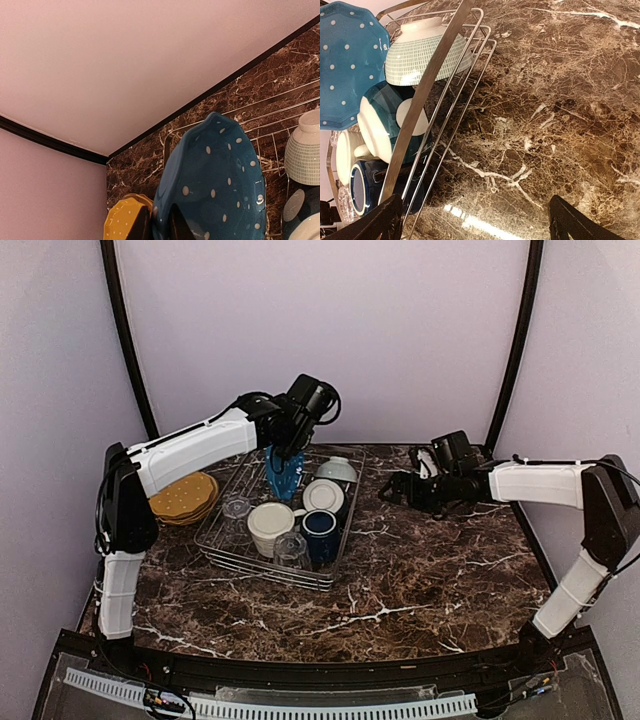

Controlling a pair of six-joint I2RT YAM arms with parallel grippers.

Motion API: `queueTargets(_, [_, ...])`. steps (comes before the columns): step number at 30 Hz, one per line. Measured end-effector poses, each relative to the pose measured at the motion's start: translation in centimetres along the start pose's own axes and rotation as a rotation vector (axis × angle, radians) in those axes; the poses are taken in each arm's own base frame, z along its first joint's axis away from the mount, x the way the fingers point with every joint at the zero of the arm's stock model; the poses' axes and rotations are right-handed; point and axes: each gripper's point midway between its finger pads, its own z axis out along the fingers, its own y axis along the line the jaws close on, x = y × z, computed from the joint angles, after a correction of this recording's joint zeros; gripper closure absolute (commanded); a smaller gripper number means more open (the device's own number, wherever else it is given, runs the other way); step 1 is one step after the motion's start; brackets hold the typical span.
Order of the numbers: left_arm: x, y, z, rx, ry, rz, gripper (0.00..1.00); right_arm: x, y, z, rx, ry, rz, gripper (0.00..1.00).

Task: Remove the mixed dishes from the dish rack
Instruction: Grab the plate from the dish rack.

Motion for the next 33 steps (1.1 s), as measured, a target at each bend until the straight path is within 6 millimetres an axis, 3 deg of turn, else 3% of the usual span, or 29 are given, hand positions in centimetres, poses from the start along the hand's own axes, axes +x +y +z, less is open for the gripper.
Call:
queueTargets(11, [-1.3, -1.1, -0.8, -0.045, -0.047, 0.147, 0.99, -0.6, 0.8, 0.3, -0.037, -0.006, 0.010, 0.01])
queueTargets(22, [-6.0, -3.1, -5.1, -0.229, -0.216, 0.279, 0.99, -1.5, 3.3, 2.0, -0.192, 0.011, 0.108, 0.01])
queueTargets(28, [-7.2, -2.4, -6.1, -0.284, -0.238, 0.262, 0.99, -1.8, 3.7, 2.2, -0.214, 0.012, 0.124, 0.01])
queueTargets(33, [-7.0, -1.7, -5.9, -0.302, -0.220, 0.252, 0.99, -1.8, 3.7, 2.2, -0.213, 0.012, 0.123, 0.01])
